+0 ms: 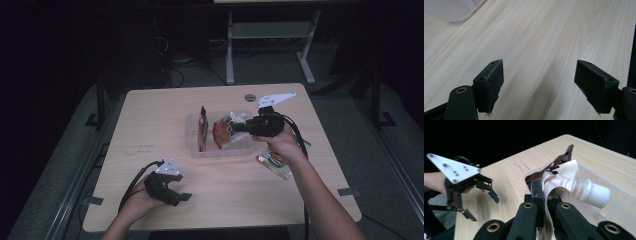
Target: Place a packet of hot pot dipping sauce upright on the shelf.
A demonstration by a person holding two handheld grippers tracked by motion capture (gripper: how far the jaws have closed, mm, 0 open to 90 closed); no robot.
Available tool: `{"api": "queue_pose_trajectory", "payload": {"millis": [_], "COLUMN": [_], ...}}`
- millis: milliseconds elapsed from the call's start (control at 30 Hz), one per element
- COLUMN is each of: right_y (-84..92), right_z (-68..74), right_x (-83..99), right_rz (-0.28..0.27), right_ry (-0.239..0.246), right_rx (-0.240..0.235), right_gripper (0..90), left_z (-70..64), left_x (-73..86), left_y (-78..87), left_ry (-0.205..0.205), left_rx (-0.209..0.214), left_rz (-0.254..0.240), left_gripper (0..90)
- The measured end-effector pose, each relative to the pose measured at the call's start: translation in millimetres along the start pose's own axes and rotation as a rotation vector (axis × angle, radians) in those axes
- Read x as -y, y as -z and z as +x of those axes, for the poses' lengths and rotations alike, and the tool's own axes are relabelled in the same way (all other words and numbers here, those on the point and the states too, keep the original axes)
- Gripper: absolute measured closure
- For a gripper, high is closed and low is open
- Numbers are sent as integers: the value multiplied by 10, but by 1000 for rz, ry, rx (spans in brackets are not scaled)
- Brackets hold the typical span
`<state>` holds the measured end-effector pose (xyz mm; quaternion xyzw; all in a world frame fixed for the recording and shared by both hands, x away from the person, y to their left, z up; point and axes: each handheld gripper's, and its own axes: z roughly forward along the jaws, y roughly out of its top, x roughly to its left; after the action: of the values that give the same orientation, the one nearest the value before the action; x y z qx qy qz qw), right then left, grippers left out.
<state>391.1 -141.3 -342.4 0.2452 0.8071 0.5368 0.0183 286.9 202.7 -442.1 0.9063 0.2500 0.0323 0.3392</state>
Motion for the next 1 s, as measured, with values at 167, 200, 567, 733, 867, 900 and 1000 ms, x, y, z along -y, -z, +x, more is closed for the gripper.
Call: {"api": "queue_pose_trajectory", "payload": {"millis": [167,200,567,733,867,900,1000], "right_y": [-82,-88,-153,-197,-235,-246,-287], "right_z": [-47,-53,-49,-47,-39,-33,-25], "right_x": [84,89,85,98,109,113,132], "right_rz": [14,16,10,14,20,24,36], "right_ry": [-17,-19,-6,-5,-1,-3,-3], "right_rx": [23,24,80,81,72,71,65], "right_gripper": [893,893,893,893,893,892,892], "left_z": [9,8,8,7,5,4,3], "left_x": [2,0,0,2,7,7,7], "left_y": [0,0,-5,-12,-21,-22,-26], "left_ry": [-3,-2,0,9,10,10,10], "left_rx": [1,1,4,4,8,9,10], "left_rz": [3,4,9,8,9,9,8], "left_gripper": [232,232,232,232,232,232,232]}}
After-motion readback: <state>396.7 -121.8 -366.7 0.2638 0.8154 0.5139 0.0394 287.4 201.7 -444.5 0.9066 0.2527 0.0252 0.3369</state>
